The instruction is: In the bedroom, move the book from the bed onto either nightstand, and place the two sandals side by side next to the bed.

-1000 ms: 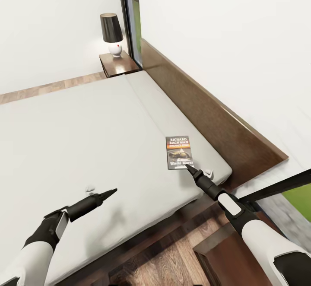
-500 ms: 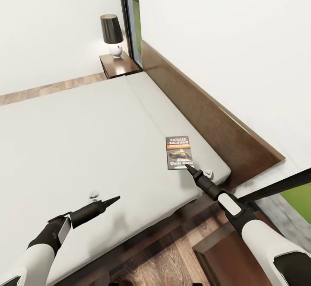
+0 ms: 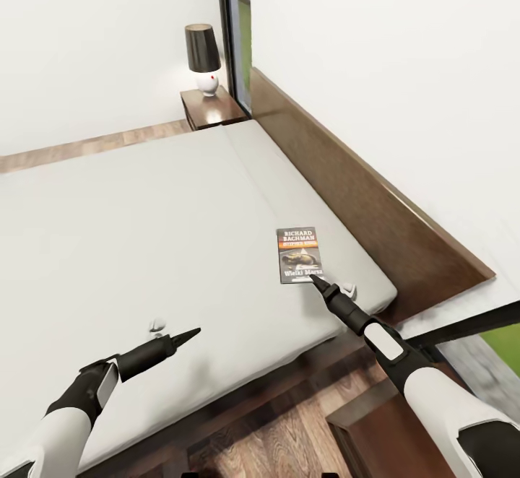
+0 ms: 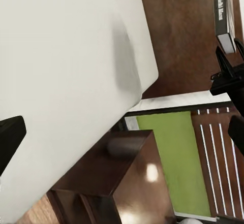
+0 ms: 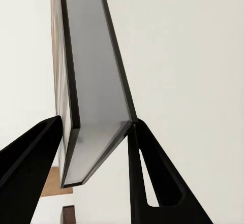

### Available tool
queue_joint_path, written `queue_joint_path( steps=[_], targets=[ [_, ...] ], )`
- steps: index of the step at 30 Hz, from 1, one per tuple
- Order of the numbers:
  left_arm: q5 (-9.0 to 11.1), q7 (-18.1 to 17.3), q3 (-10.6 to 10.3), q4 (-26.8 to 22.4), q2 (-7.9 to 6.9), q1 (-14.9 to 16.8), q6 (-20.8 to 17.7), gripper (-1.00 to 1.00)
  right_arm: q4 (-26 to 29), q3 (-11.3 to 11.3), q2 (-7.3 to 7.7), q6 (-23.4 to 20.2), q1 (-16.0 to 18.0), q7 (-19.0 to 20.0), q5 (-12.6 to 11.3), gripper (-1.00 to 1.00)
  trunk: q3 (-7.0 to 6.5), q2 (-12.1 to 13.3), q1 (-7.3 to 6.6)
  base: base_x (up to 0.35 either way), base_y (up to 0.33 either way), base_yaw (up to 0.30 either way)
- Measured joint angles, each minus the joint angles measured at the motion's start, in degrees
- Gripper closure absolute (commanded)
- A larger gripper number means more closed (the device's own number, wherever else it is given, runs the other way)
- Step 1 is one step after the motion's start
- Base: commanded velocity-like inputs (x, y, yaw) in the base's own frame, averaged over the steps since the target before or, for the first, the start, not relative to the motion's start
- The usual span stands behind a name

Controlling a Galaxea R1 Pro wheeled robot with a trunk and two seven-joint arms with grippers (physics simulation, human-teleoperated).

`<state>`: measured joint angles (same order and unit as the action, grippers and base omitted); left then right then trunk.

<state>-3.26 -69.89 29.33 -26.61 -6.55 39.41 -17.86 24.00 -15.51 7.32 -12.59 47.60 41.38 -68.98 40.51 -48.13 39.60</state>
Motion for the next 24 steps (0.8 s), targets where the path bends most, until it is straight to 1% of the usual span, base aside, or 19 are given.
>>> queue_joint_path(
  steps=[4,6,10,24],
  targets=[
    [0.0,0.01,0.0,0.0,0.0,0.0,0.0,-1.0,0.0,0.01,-0.02,-0.01,0.0,-0.05,-0.01,1.0,0.0,0.0,0.0,0.0,0.0,0.06],
    [0.0,0.0,0.0,-0.01,0.0,-0.01,0.0,-1.0,-0.01,0.02,-0.11,-0.01,0.01,-0.06,-0.03,1.0,0.0,0.0,0.0,0.0,0.0,0.204],
    [0.0,0.0,0.0,-0.01,0.01,-0.01,0.0,-1.0,-0.02,-0.01,-0.58,-0.01,0.01,-0.07,0.0,1.0,0.0,0.0,0.0,0.0,0.0,0.265],
    [0.05,-0.06,0.0,0.07,0.03,-0.01,0.0,-1.0,-0.04,-0.02,-0.7,0.02,0.01,-0.08,0.06,1.0,0.0,0.0,0.0,0.0,0.0,0.291]
  ],
)
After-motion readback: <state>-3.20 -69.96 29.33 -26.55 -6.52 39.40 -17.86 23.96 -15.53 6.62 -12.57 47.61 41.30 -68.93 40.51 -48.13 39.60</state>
